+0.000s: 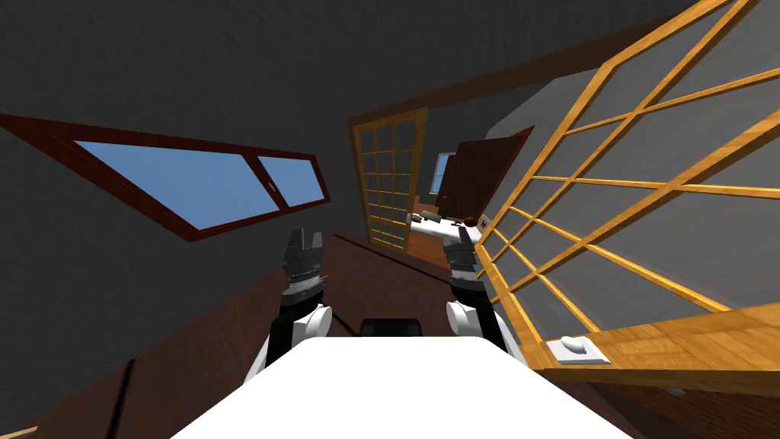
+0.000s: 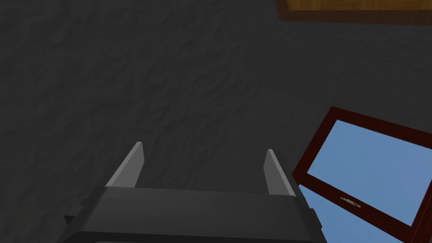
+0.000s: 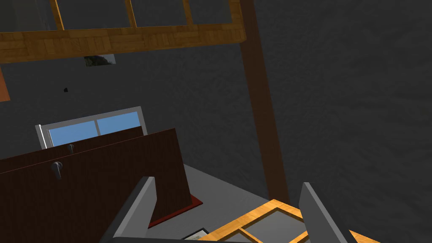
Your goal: Pull the door open
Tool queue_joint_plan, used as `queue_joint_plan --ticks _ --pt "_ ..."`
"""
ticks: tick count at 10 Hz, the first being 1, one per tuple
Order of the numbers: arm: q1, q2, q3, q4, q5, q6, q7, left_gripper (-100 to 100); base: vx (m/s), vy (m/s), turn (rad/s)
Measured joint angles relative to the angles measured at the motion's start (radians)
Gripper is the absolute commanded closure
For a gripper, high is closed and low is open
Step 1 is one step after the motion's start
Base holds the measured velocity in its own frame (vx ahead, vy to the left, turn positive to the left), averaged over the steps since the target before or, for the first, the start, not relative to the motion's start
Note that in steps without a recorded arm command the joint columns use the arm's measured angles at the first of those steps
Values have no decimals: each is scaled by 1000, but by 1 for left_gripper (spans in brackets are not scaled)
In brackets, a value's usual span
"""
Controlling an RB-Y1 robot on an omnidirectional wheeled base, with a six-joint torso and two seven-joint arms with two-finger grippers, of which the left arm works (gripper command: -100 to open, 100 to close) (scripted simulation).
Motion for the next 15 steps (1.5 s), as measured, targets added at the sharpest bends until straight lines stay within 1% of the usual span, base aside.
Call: queue_joint_plan --ticks 2,3,4,6,8,10,11,12,15 --pt "-6 15 3 36 -13 -8 -27 -100 155 -90 -44" --pt "-14 20 2 58 -22 -13 -45 -100 161 -115 -53" --pt "-23 28 7 77 -29 -11 -62 -100 169 -87 -41" --pt "-31 39 8 119 -45 -22 -95 -100 123 -45 -48" --pt "-41 52 13 159 -60 -28 -130 -100 140 -90 -57" --pt "-55 59 14 198 -77 -29 -166 -100 114 -65 -39" --pt "-60 63 16 224 -83 -40 -180 -100 97 -64 -37" --pt "-63 64 14 242 -92 -44 -197 -100 110 -67 -44" --pt "-79 76 21 296 -112 -51 -242 -100 93 -62 -43"
